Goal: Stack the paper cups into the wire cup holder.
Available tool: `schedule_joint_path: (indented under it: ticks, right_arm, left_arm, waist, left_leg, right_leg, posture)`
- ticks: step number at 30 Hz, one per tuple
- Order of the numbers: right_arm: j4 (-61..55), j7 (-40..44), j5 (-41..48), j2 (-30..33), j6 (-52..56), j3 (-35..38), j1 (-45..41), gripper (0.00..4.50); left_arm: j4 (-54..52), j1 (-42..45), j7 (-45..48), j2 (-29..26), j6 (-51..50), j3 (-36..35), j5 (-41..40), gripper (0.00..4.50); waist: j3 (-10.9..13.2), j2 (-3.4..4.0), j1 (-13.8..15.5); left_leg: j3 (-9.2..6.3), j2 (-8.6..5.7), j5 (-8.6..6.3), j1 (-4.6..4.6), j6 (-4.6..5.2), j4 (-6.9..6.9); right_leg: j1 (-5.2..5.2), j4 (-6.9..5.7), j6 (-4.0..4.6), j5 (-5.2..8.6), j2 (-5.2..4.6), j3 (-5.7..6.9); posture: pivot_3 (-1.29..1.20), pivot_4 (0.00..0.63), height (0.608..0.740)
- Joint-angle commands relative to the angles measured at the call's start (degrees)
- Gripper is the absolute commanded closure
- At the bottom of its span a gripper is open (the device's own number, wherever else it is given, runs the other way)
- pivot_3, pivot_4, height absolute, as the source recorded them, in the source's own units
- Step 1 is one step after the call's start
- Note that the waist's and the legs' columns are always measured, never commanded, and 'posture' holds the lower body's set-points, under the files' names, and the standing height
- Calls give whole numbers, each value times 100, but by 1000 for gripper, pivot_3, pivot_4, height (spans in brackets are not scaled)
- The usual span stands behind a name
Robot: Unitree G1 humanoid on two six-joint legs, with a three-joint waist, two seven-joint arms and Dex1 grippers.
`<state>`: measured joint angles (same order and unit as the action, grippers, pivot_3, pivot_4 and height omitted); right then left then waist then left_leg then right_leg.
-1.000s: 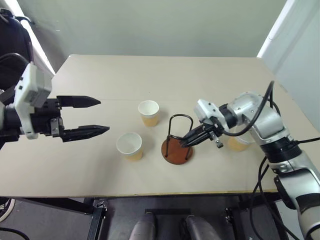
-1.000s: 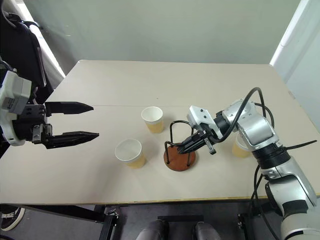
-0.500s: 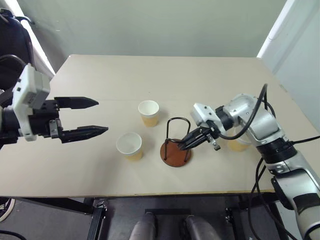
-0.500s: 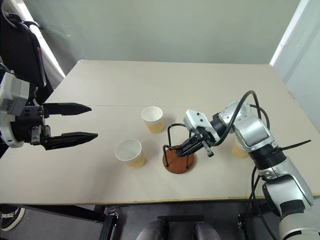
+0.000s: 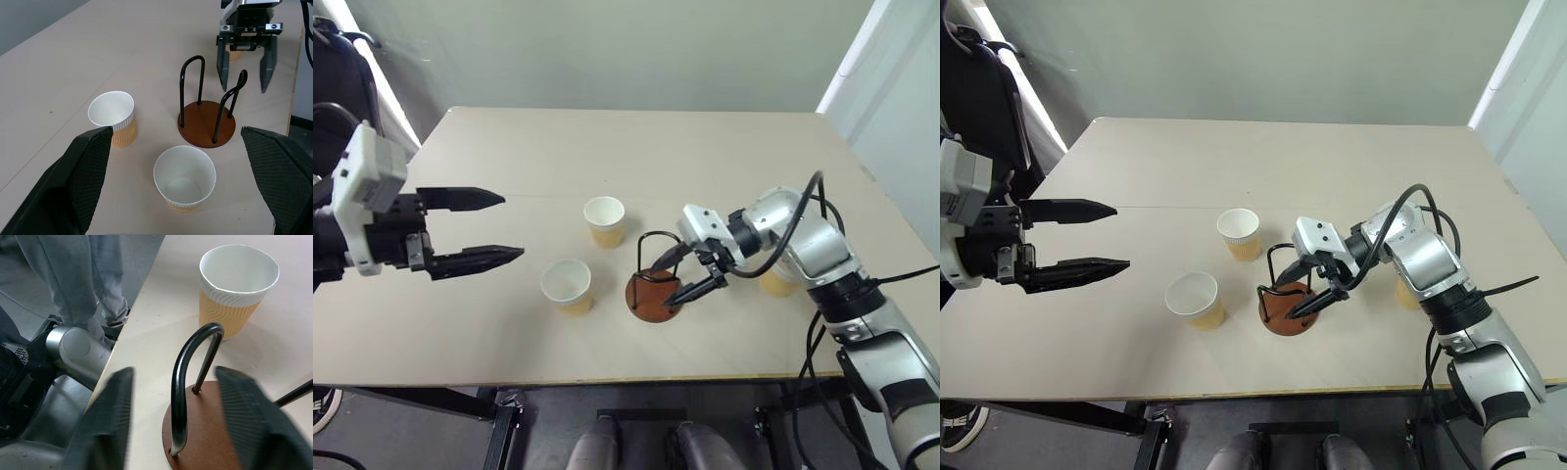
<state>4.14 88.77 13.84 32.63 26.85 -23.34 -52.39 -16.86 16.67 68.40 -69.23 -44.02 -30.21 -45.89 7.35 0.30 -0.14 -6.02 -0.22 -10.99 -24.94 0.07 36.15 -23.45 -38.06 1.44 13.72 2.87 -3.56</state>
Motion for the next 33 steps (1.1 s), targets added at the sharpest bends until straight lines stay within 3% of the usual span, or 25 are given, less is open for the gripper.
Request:
schedule_joint_path:
  ticks: [1, 2, 8, 12, 16, 18, 24, 33]
  right_arm:
    - [-293, 10, 89, 168, 35, 195, -78, 381]
    - [-332, 2, 95, 239, 46, 257, -102, 20]
    - [-439, -152, 356, 998, 319, 1088, -351, 20]
    - [-626, -241, 678, 1902, 886, 1910, -284, 20]
    - [-604, -271, 276, 3154, 733, 2261, 877, 20]
    - [-630, -327, 194, 3489, 624, 2332, 1303, 20]
    - [-756, -690, -47, 3763, 476, 2317, 2182, 20]
    - [-518, -856, -346, 3400, 191, 1830, 2015, 20]
  left_arm:
    - [100, 221, 45, -94, 145, 93, 9, 0]
    - [160, 288, 81, -99, 183, 163, 27, 0]
    - [603, 979, 363, -61, 458, 752, 77, 0]
    - [932, 1692, 442, 186, 575, 1274, 126, 0]
    - [1084, 1920, 785, 275, 593, 1686, 213, 0]
    - [1142, 1936, 936, 262, 622, 1785, 260, 0]
    - [1404, 2218, 1136, 446, 726, 2154, 503, 0]
    - [1301, 2098, 1152, 372, 646, 1996, 536, 0]
  waist:
    - [0, 0, 2]
    - [0, 0, 3]
    - [0, 0, 32]
    - [0, 0, 94]
    - [-10, -20, 112]
    - [-9, -20, 107]
    - [-2, -11, 14]
    - [-3, -13, 22]
  left_leg:
    - [0, 0, 0, 0, 0, 0]
    - [0, 0, 0, 0, 0, 0]
    - [-1, 0, -1, -3, -4, 1]
    - [-3, -1, -2, -3, -8, -2]
    - [-6, 0, -6, -6, -14, -9]
    - [-6, 2, -13, -3, -20, -5]
    - [9, 6, -6, 15, -16, -5]
    - [11, 5, -13, 32, -2, 3]
  right_leg:
    - [0, 0, 0, 0, 0, 0]
    - [0, 0, 0, 0, 0, 0]
    - [-1, 1, 1, 0, 0, 0]
    - [0, 1, 3, 1, 0, 0]
    - [2, 13, 1, 2, 0, 3]
    - [10, 14, -5, 5, 0, 4]
    - [15, -2, -18, 7, 6, -8]
    - [42, 8, -39, 13, 7, -16]
  posture:
    - [0, 150, 740]
    - [0, 150, 740]
    - [0, 150, 740]
    - [0, 150, 740]
    - [0, 150, 740]
    - [0, 150, 740]
    - [0, 150, 740]
    - [0, 150, 740]
